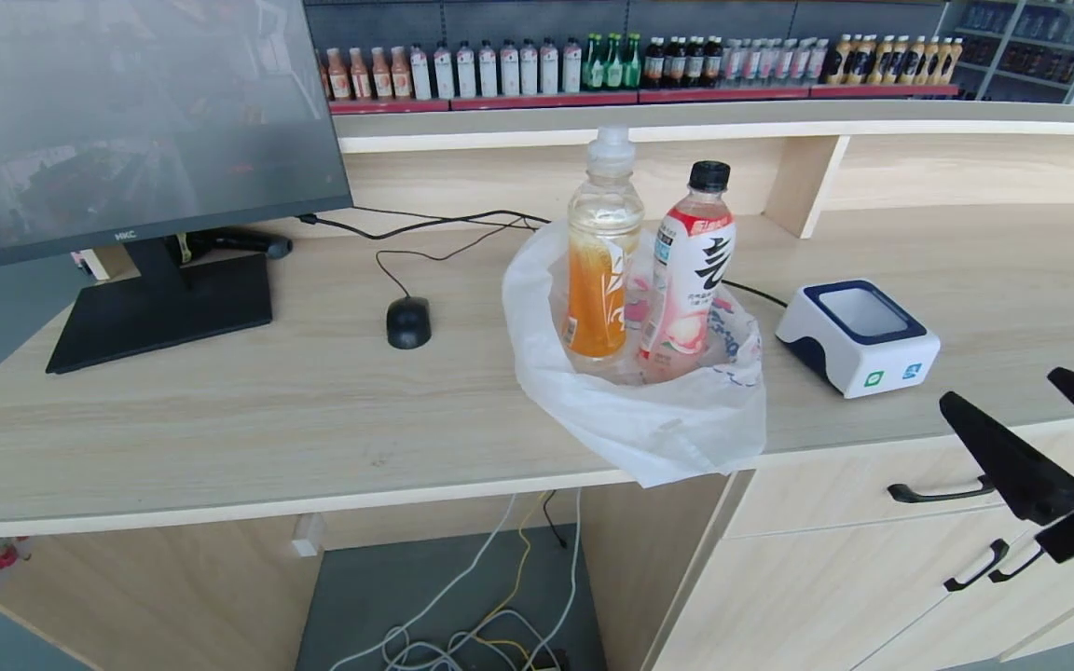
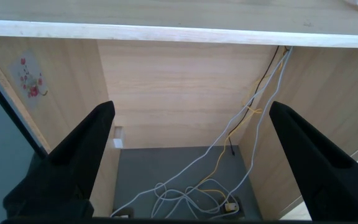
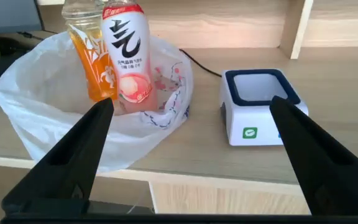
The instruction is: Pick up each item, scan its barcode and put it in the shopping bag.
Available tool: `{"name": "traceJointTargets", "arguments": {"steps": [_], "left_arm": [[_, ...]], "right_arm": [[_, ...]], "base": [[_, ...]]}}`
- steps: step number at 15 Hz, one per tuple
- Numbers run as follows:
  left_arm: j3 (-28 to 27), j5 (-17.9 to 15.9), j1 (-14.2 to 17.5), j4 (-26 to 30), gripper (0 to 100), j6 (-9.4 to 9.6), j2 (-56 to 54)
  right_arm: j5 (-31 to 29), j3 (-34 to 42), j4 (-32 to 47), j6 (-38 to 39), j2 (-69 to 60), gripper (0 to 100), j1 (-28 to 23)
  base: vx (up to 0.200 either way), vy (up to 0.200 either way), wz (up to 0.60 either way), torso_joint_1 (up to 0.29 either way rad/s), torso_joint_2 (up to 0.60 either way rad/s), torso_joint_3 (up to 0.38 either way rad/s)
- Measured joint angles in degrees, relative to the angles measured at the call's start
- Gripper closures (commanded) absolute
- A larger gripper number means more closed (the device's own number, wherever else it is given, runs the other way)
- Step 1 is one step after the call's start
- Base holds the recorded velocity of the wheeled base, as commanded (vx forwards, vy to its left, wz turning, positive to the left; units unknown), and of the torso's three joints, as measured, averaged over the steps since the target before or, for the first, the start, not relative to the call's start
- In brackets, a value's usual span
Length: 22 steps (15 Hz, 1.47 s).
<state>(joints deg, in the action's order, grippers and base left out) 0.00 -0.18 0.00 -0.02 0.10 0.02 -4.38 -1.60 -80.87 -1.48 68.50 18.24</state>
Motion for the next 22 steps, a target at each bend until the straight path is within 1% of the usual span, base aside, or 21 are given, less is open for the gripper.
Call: {"name": "traceJointTargets", "arguments": {"steps": [1,3,7,9,10,11,12,14,16,18,20,21,22], "left_arm": [[0.00,0.00,0.00,0.00,0,0.00,0.00],[0.00,0.00,0.00,0.00,0,0.00,0.00],[0.00,0.00,0.00,0.02,0,-0.07,0.00],[0.00,0.00,0.00,0.02,0,-0.10,0.00],[0.00,0.00,0.00,0.02,0,-0.10,0.00],[0.00,0.00,0.00,0.02,0,-0.10,0.00],[0.00,0.00,0.00,0.02,0,-0.10,0.00],[0.00,0.00,0.00,0.02,0,-0.10,0.00],[0.00,0.02,0.00,0.02,0,-0.10,0.00],[0.00,0.00,0.00,0.02,0,-0.10,0.00],[0.00,0.02,0.00,0.02,0,-0.10,0.00],[0.00,0.02,0.00,0.02,0,-0.10,0.00],[0.00,0.00,0.00,0.02,0,-0.07,0.00]], "right_arm": [[0.00,0.50,5.66,-0.73,-4.30,0,-1.01],[0.11,1.13,20.85,-2.93,-15.03,0,-2.28],[0.22,1.35,49.42,-5.50,-37.47,0,-2.86],[0.22,0.85,65.72,-6.51,-49.63,0,-2.89],[0.22,0.55,71.73,-7.28,-54.20,0,-2.78],[0.26,0.50,75.62,-8.24,-58.48,0,-2.50],[0.33,0.83,77.43,-8.64,-61.67,0,-2.21],[-0.38,1.02,77.79,-7.00,-64.60,0,-2.01],[-3.91,1.07,77.84,-2.66,-64.78,0,-2.76],[-4.84,1.13,77.97,-0.88,-63.05,0,-7.28],[-2.93,1.11,79.51,-2.88,-60.54,0,-12.46],[-0.20,0.78,80.65,-6.81,-59.66,0,-14.08],[1.89,0.52,81.19,-9.00,-59.14,0,-14.63]], "base": [[0.000,0.000,0.00,0.000,0.00,0.000],[0.000,0.000,0.00,0.000,0.00,0.000],[0.000,0.000,0.00,0.000,0.00,0.000],[0.000,0.000,0.00,0.000,0.00,0.000],[0.000,0.000,0.00,0.000,0.00,0.000],[0.000,0.000,0.00,0.000,0.00,0.000],[0.000,0.000,0.00,0.000,0.00,0.000],[0.000,0.000,0.00,0.000,0.00,0.000],[0.000,0.000,0.00,0.000,0.00,0.000],[0.000,0.000,0.00,0.000,0.00,0.000],[0.000,0.000,0.00,0.000,0.00,0.000],[0.000,0.000,0.00,0.000,0.00,0.000],[0.000,0.000,0.00,0.000,0.00,0.000]]}}
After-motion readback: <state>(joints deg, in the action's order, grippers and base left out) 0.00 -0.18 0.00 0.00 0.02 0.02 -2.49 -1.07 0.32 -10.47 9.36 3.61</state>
